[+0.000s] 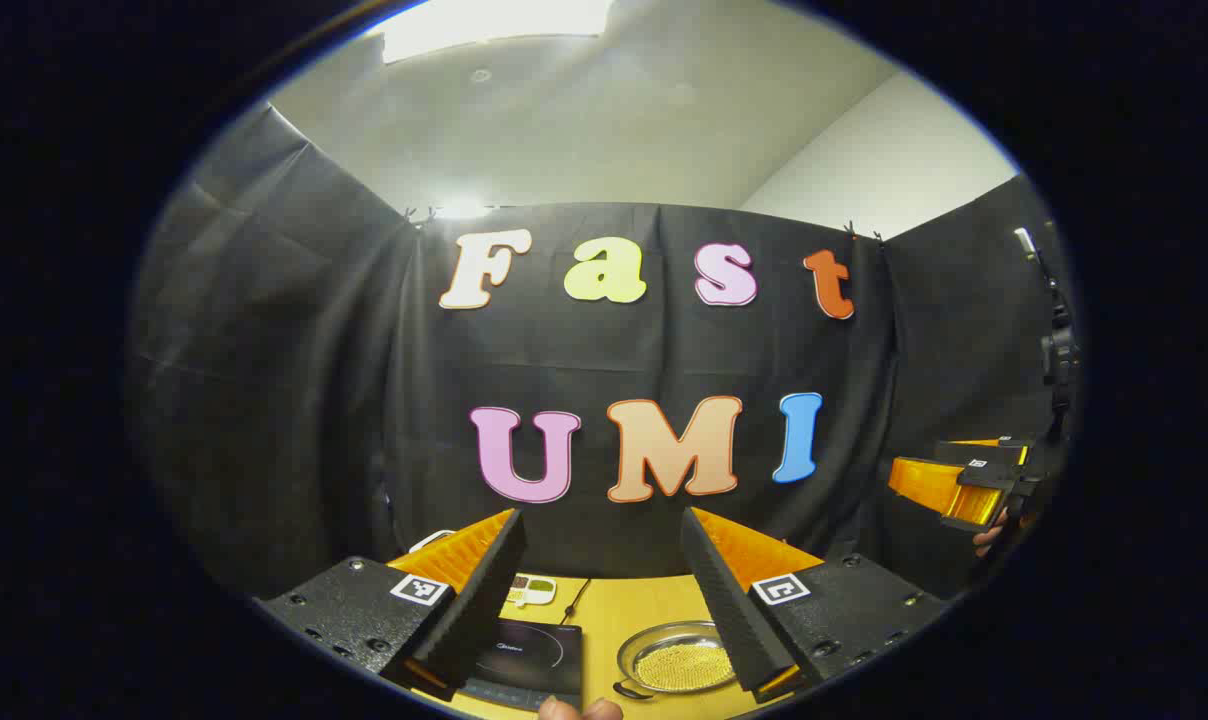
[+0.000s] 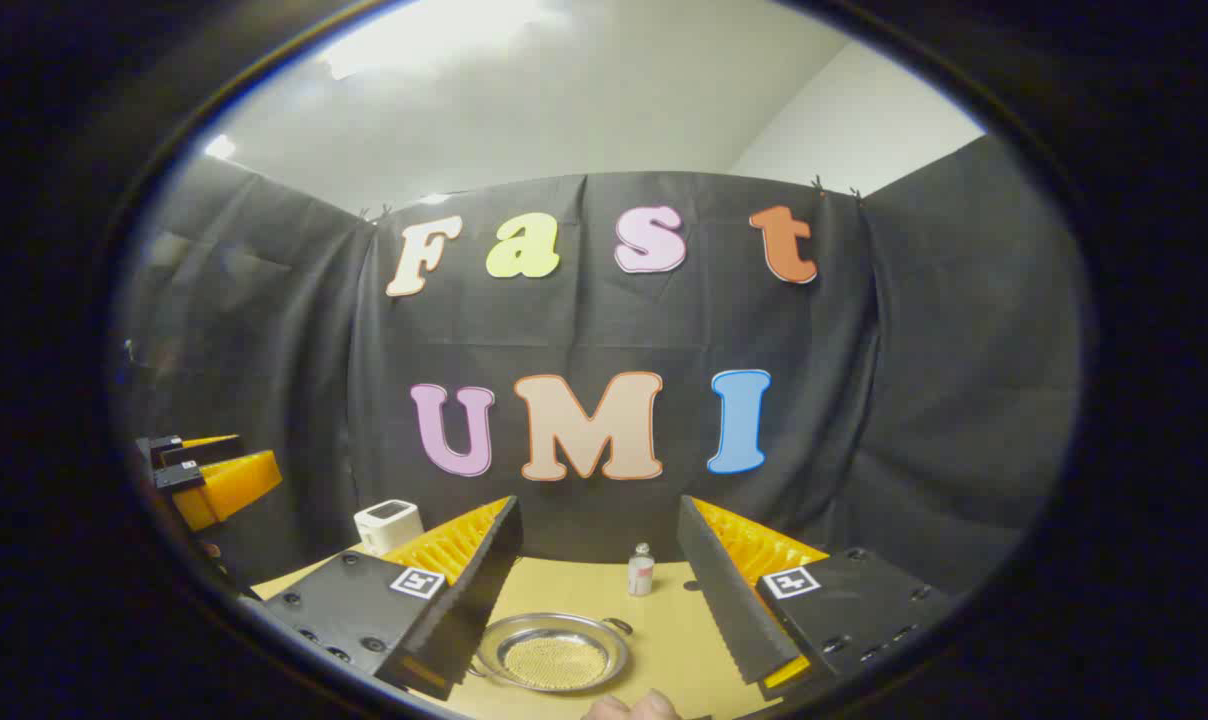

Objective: First push the handle of the pot to place it horizontally, then grasp the pot with both hands and set it on the induction cooktop.

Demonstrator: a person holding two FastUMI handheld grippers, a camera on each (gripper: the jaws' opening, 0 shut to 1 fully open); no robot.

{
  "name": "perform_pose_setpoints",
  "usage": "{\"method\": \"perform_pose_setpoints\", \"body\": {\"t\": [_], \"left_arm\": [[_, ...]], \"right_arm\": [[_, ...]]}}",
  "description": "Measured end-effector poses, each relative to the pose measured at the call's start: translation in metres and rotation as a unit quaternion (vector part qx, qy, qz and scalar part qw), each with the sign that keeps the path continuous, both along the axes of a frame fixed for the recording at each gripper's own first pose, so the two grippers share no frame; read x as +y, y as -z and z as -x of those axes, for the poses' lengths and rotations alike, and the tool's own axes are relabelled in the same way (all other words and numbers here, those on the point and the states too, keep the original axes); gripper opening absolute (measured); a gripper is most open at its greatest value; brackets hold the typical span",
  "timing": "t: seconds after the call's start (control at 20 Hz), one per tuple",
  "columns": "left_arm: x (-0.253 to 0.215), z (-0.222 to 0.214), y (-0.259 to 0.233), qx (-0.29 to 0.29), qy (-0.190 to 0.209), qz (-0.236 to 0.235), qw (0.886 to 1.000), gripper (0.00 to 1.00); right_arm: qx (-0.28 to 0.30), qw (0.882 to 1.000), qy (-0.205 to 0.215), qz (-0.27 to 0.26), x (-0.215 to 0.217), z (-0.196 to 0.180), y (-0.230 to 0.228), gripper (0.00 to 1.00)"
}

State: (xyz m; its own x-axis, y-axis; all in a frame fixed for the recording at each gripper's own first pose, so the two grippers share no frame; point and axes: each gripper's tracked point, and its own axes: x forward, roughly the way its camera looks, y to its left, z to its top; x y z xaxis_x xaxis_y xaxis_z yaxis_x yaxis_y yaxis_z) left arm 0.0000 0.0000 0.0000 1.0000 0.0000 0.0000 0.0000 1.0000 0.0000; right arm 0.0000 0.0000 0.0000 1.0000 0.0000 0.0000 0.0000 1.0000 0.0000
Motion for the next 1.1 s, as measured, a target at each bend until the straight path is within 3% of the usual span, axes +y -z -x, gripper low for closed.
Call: {"method": "perform_pose_setpoints", "body": {"t": [0.05,0.35,0.95,1.1], "left_arm": [[-0.005,-0.001,0.001,0.005,0.002,0.004,1.0,0.92],[-0.01,0.004,-0.002,0.002,0.002,-0.011,1.0,0.95],[-0.024,0.013,-0.005,0.003,0.003,-0.015,1.0,0.92],[-0.029,0.013,-0.004,0.005,0.002,-0.017,1.0,0.95]], "right_arm": [[0.004,1.0,-0.001,-0.004,-0.003,-0.001,0.003,0.99],[0.002,1.0,-0.001,0.0,-0.013,0.004,0.002,0.98],[0.002,1.0,-0.01,-0.002,-0.019,0.01,0.004,0.99],[-0.002,1.0,0.01,0.011,-0.035,0.012,0.004,0.59]]}}
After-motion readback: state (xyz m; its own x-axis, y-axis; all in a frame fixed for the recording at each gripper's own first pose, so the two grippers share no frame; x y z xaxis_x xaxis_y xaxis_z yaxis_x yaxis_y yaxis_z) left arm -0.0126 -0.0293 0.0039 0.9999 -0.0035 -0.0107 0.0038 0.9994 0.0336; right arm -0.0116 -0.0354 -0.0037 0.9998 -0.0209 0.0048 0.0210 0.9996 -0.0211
